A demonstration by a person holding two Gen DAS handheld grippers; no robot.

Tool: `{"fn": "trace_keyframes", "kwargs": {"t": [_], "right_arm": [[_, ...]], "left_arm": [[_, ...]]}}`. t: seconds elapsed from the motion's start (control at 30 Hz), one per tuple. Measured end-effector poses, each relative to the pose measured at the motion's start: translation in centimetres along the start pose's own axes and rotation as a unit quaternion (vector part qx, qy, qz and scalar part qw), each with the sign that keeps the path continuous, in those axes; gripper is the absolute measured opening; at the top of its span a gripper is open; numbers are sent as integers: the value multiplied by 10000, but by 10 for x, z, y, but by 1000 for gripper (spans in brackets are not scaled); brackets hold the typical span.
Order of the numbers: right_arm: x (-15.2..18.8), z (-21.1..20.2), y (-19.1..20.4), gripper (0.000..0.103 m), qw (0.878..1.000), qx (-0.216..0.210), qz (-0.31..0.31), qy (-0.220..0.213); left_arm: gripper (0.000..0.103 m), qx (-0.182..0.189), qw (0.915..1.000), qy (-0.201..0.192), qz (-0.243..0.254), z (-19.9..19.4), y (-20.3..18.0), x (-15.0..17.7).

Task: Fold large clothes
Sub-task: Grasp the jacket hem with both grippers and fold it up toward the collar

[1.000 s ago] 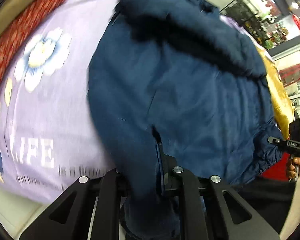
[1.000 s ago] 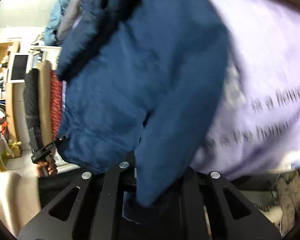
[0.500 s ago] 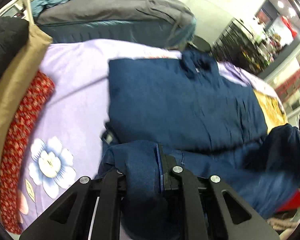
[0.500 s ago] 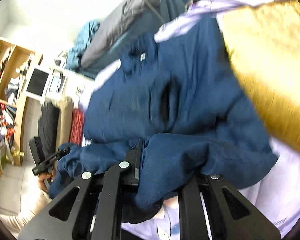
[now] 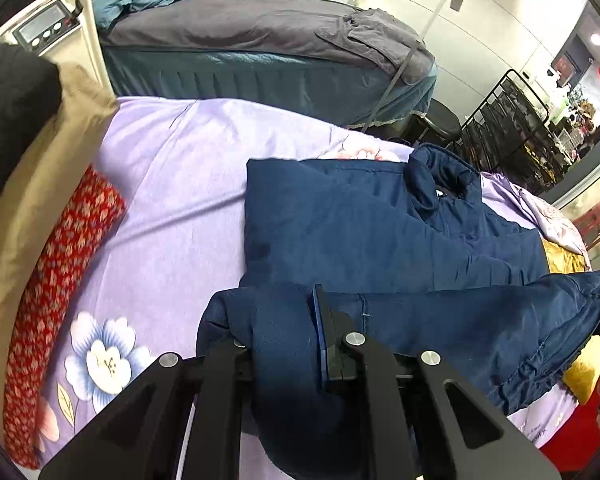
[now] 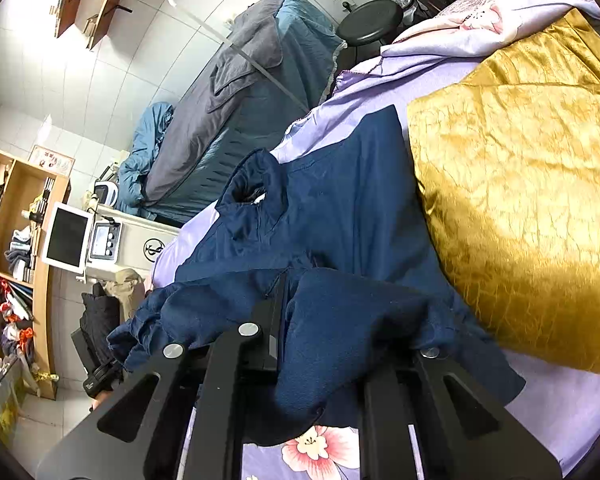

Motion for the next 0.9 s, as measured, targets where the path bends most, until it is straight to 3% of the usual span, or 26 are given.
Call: {"fn": "trace_keyframes", "kwargs": {"t": [0.53, 0.7, 0.9], "right_arm": [[-55, 38, -12, 12, 9990, 119, 437, -60], [-65, 61, -21, 12, 9980, 225, 583, 102], [-61, 85, -44, 12, 9935, 289, 1052, 323]], "left_arm": [[13, -75, 9996, 127, -254, 40, -20, -59], [15, -195, 9960, 491, -726, 67, -10, -61], [21, 374, 9815, 970, -1608, 74, 5, -66]]}}
Point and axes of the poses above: each gripper's, at about its wrist camera, not at the fingertips, and z roughly the way its jaws point, y to its left, x to its underside, the point moved 7 cm from there along z, roughly the way its jaws point, and after that the axes turned 13 degrees about -z, right-handed, at the moved point
